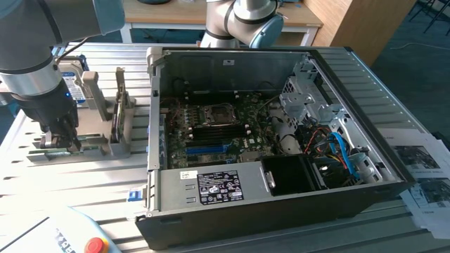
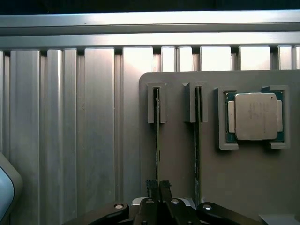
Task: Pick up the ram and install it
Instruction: 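Pick up the ram and move it above insertion slot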
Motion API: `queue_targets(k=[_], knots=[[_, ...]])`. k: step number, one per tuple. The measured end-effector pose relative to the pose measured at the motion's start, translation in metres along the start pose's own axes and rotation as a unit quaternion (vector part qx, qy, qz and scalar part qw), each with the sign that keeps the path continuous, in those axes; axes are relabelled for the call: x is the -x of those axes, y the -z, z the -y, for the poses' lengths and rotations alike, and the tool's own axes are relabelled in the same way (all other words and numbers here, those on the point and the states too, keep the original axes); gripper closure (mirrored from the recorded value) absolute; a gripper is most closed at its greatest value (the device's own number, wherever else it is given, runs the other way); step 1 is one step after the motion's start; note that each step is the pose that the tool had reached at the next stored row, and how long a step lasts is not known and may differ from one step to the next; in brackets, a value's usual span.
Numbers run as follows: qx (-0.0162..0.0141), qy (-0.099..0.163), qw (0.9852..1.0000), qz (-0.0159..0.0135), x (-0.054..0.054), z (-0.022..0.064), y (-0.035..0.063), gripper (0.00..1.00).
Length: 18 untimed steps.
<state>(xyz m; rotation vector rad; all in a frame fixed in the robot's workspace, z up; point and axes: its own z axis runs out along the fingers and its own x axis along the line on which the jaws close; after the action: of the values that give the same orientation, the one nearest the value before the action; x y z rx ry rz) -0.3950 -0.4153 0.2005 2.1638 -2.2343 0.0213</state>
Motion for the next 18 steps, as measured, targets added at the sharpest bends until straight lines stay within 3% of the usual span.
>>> queue_targets(k=[18], knots=[[0.0000, 0.000, 1.0000, 0.0000, 0.000, -0.0001, 0.0110, 0.88]])
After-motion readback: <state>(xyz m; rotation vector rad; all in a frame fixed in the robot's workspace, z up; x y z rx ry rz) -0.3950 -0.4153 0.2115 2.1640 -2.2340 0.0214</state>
